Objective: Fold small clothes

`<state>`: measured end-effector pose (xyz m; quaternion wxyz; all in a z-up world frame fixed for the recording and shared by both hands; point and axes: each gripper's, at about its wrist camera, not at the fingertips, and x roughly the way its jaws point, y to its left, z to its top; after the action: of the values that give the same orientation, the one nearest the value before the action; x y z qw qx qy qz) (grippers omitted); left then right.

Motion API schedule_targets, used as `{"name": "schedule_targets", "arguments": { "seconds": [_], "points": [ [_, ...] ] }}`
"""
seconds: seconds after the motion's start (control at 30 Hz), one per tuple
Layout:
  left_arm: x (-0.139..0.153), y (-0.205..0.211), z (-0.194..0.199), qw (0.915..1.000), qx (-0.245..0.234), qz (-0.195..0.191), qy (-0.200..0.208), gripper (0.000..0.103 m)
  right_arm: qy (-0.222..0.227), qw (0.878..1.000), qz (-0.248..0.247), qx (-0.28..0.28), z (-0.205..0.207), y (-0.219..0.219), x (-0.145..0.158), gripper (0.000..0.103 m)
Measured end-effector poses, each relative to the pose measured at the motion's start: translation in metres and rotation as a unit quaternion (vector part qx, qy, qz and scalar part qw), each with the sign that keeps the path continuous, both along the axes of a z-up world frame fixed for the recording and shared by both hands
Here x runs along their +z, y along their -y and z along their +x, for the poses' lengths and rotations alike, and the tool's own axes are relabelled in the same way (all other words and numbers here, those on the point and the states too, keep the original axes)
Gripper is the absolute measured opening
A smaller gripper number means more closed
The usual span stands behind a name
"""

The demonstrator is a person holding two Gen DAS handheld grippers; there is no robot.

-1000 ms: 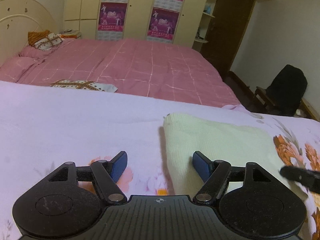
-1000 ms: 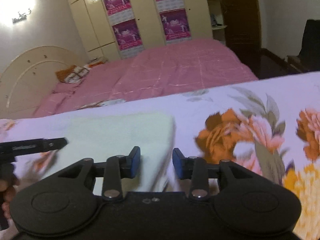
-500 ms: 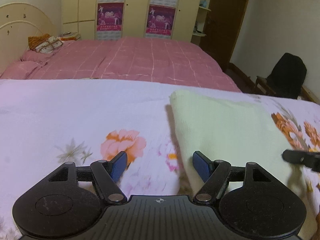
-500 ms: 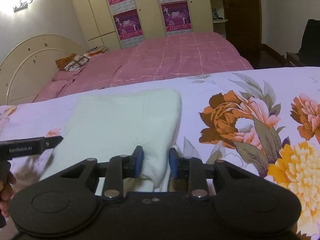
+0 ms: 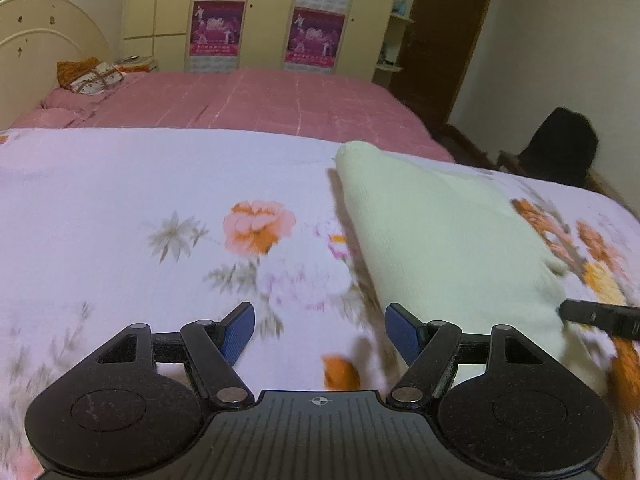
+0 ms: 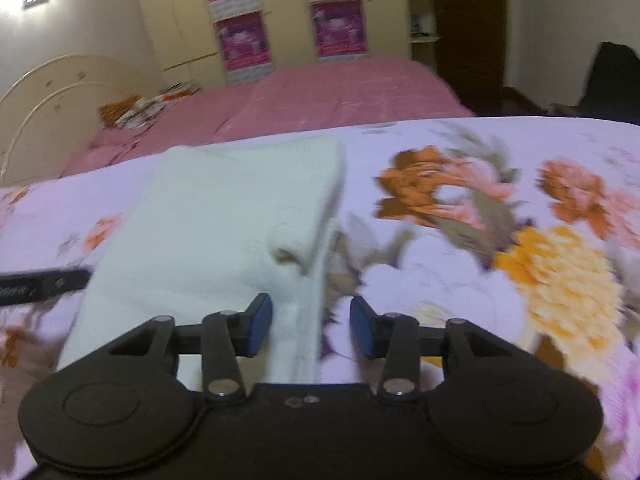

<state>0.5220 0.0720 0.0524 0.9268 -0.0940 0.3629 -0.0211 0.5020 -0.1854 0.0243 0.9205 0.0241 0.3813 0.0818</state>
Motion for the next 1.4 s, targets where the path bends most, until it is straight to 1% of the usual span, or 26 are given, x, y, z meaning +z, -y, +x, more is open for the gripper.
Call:
{"name": "schedule_targets", "arguments": {
  "seconds": [0.1, 0.2, 0.27, 0.3, 0.37, 0.47, 0.5, 0.53, 0.63, 0.7, 0.8, 0.83, 0.93, 1.0, 1.07, 1.1, 1.13, 1.17, 1.27, 1.33, 1.4],
  "points": [
    [-0.003, 0.003, -0.021, 0.9998, -0.013, -0.016, 0.003, 0.072, -0.001, 0.998, 0.061, -0.007, -0.022, 0.018, 0.008, 0.04],
    [-0.012, 0.012, -0.03, 0.9995, -0.025, -0.015, -0.014, 0.073, -0.019, 0.995, 0.098, 0.02, -0.039, 0.019, 0.006, 0.04],
    [-0.016, 0.016, -0.034, 0.9993, -0.029, -0.013, -0.019, 0.072, -0.033, 0.995, 0.09, 0.025, -0.048, 0.012, 0.001, 0.04],
    [-0.016, 0.019, -0.037, 0.9993, -0.031, -0.005, -0.019, 0.073, -0.035, 0.996, 0.084, 0.022, -0.051, 0.01, -0.002, 0.04],
    [-0.016, 0.022, -0.041, 0.9991, -0.036, 0.009, -0.02, 0.073, -0.039, 0.996, 0.082, 0.018, -0.057, 0.006, -0.006, 0.036],
    [-0.015, 0.021, -0.044, 0.9987, -0.043, 0.018, -0.023, 0.073, -0.037, 0.996, 0.085, 0.012, -0.065, 0.006, -0.009, 0.03],
    [-0.014, 0.02, -0.045, 0.9986, -0.044, 0.018, -0.024, 0.073, -0.036, 0.996, 0.084, 0.01, -0.066, 0.006, -0.009, 0.024],
    [-0.013, 0.019, -0.045, 0.9985, -0.045, 0.019, -0.025, 0.073, -0.035, 0.996, 0.081, 0.012, -0.068, 0.005, -0.009, 0.014],
    [-0.009, 0.017, -0.048, 0.9985, -0.047, 0.015, -0.025, 0.072, -0.025, 0.998, 0.058, 0.02, -0.071, 0.001, -0.008, 0.01],
    [-0.007, 0.016, -0.05, 0.9983, -0.051, 0.014, -0.025, 0.072, -0.017, 0.999, 0.045, 0.021, -0.074, 0.0, -0.003, 0.01],
    [-0.008, 0.015, -0.054, 0.9981, -0.055, 0.013, -0.025, 0.073, -0.014, 0.999, 0.041, 0.017, -0.077, 0.005, 0.001, 0.009],
    [-0.01, 0.016, -0.055, 0.9979, -0.056, 0.021, -0.026, 0.073, -0.015, 0.999, 0.039, 0.015, -0.078, 0.007, 0.001, 0.009],
    [-0.013, 0.015, -0.056, 0.9979, -0.057, 0.024, -0.022, 0.073, -0.03, 0.999, 0.037, 0.012, -0.074, 0.011, -0.007, 0.009],
    [-0.007, 0.012, -0.058, 0.9982, -0.05, 0.024, -0.022, 0.072, -0.036, 0.998, 0.042, 0.009, -0.071, 0.012, -0.012, 0.01],
    [0.003, 0.012, -0.064, 0.9986, -0.052, 0.013, 0.001, 0.073, -0.042, 0.998, 0.046, 0.009, -0.071, 0.012, -0.008, 0.012],
    [0.007, 0.012, -0.066, 0.9985, -0.054, 0.009, 0.01, 0.072, -0.034, 0.998, 0.044, 0.007, -0.073, 0.012, -0.002, 0.016],
    [0.01, 0.014, -0.067, 0.9983, -0.056, 0.009, 0.017, 0.073, -0.014, 0.999, 0.043, 0.006, -0.077, 0.011, 0.005, 0.02],
    [0.011, 0.017, -0.066, 0.998, -0.059, 0.008, 0.019, 0.073, 0.004, 0.999, 0.041, 0.009, -0.082, 0.01, 0.012, 0.02],
    [0.006, 0.028, -0.06, 0.9975, -0.069, 0.016, 0.005, 0.073, 0.026, 0.999, 0.041, 0.022, -0.083, 0.004, 0.019, 0.018],
    [-0.001, 0.034, -0.059, 0.9971, -0.071, 0.025, -0.01, 0.073, 0.02, 0.999, 0.03, 0.035, -0.08, -0.004, 0.015, 0.017],
    [-0.006, 0.036, -0.061, 0.9969, -0.072, 0.024, -0.019, 0.073, 0.008, 0.999, 0.01, 0.043, -0.077, -0.01, 0.005, 0.017]
  ]
}}
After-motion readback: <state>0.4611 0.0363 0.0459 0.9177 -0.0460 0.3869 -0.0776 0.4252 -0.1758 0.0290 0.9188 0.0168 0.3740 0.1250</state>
